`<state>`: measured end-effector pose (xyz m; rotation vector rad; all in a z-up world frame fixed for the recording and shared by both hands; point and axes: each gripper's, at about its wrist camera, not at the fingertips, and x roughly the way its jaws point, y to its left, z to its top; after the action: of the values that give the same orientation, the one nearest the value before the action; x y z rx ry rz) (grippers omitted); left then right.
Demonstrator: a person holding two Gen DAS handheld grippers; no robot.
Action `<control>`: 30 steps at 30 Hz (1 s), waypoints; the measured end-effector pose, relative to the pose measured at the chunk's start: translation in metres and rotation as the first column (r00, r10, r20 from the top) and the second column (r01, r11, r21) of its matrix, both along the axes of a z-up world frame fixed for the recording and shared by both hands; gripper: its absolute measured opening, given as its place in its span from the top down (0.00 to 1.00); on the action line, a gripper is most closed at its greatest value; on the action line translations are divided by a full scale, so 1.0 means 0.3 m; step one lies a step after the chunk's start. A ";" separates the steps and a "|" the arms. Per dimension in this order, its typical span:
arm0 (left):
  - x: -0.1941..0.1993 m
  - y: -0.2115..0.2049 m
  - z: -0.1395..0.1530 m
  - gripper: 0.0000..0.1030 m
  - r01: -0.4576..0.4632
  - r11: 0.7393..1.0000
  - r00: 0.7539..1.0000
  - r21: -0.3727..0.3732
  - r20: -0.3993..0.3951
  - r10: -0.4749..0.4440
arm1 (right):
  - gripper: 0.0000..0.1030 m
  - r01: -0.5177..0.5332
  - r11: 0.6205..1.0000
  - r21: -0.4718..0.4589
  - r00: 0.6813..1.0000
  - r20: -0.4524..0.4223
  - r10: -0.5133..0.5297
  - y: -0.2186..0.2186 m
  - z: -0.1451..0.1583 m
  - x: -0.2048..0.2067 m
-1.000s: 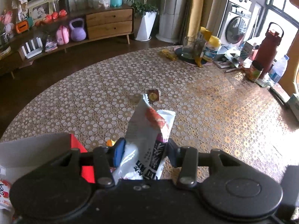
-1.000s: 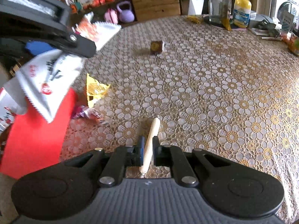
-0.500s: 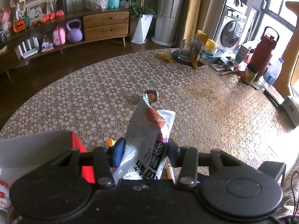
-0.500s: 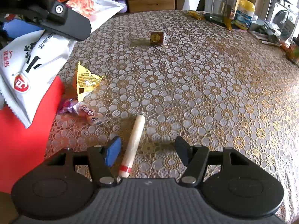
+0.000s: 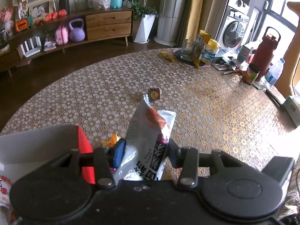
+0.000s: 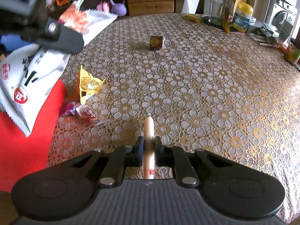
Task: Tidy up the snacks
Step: 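Carry the white wrapper and sausage stick over the shoebox with both tools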
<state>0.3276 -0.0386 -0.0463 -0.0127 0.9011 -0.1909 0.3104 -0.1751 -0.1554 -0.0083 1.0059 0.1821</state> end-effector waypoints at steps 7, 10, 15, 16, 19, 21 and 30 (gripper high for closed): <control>-0.081 0.023 0.066 0.57 0.003 1.000 1.000 -0.001 0.027 -0.003 | 0.89 -0.026 0.996 0.081 0.999 0.042 0.023 -0.061 0.123 -0.096; -0.125 0.038 0.098 0.57 0.003 1.000 0.999 -0.002 0.041 -0.003 | 0.89 -0.044 0.994 0.104 0.997 0.070 0.037 -0.079 0.190 -0.150; -0.212 0.077 0.150 0.57 -0.008 1.000 0.998 -0.006 0.062 0.008 | 0.89 -0.079 0.988 0.135 0.991 0.117 0.063 -0.086 0.305 -0.239; -0.229 0.089 0.159 0.57 -0.010 1.000 0.998 -0.004 0.065 0.011 | 0.89 -0.086 0.987 0.138 0.990 0.126 0.068 -0.084 0.324 -0.253; -0.277 0.120 0.181 0.57 -0.023 1.000 0.997 0.005 0.072 0.022 | 0.89 -0.108 0.983 0.150 0.985 0.152 0.085 -0.071 0.380 -0.296; -0.311 0.148 0.195 0.57 -0.035 0.999 0.997 0.010 0.076 0.034 | 0.89 -0.125 0.980 0.154 0.981 0.170 0.099 -0.052 0.415 -0.323; -0.452 0.286 0.250 0.56 -0.097 0.995 0.990 0.022 0.100 0.094 | 0.89 -0.207 0.964 0.170 0.961 0.221 0.167 0.063 0.520 -0.418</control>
<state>0.1921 0.0473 0.0286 -0.0214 0.8022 -0.0892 0.1849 -0.1561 0.0005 0.0521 0.7780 0.4437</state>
